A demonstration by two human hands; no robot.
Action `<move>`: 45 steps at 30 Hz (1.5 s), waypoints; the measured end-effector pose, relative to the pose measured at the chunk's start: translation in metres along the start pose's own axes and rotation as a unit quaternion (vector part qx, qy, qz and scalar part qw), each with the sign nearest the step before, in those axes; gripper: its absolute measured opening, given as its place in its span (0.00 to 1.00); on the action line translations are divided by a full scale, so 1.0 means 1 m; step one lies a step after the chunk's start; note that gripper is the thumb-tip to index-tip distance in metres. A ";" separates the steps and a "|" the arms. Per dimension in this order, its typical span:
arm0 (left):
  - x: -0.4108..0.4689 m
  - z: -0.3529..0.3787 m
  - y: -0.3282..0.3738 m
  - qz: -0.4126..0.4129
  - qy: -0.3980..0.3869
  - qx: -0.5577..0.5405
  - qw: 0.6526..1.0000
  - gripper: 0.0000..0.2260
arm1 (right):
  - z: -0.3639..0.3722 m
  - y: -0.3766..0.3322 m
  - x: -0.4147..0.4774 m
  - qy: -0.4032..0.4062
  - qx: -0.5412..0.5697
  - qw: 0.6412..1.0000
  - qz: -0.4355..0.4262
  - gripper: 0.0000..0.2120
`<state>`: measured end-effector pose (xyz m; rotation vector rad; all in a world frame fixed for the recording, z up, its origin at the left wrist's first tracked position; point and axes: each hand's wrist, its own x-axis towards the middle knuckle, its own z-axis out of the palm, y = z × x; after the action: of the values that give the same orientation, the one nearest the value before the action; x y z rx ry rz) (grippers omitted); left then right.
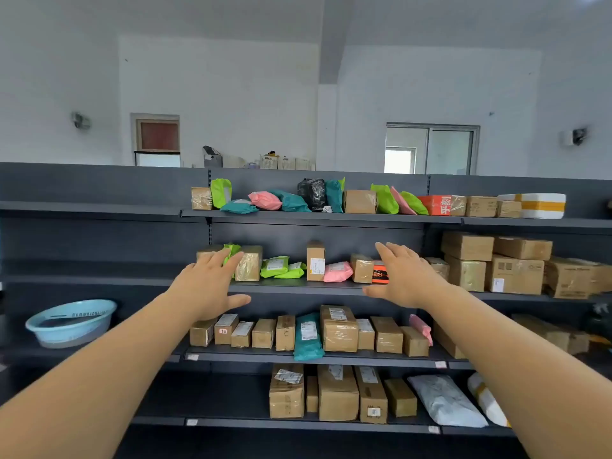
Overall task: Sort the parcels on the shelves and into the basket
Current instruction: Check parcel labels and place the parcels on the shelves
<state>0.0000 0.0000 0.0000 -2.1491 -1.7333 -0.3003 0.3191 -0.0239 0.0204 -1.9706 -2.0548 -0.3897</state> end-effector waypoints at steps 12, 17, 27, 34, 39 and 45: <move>0.068 0.075 -0.112 -0.011 -0.042 0.060 0.997 0.32 | 0.080 -0.087 0.109 -0.013 -0.006 0.999 -0.040 0.39; 0.111 0.107 -0.166 0.001 -0.038 0.060 0.997 0.30 | 0.110 -0.136 0.169 -0.034 -0.006 0.999 -0.038 0.39; 0.188 0.154 -0.241 0.004 -0.012 0.040 0.999 0.30 | 0.152 -0.206 0.268 -0.026 0.009 0.997 -0.072 0.37; 0.246 0.183 -0.266 -0.019 0.011 0.017 1.000 0.30 | 0.180 -0.227 0.341 -0.015 0.031 0.993 -0.110 0.38; 0.301 0.204 -0.271 -0.039 0.021 0.016 0.999 0.30 | 0.194 -0.229 0.400 0.012 0.040 0.985 -0.165 0.36; 0.380 0.204 -0.281 -0.059 0.047 0.021 0.997 0.30 | 0.185 -0.233 0.484 0.083 0.069 0.969 -0.221 0.36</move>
<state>-0.2004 0.4739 0.0010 -1.9761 -1.7999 -0.3854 0.0654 0.4847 0.0271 -1.3431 -2.3277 -0.4674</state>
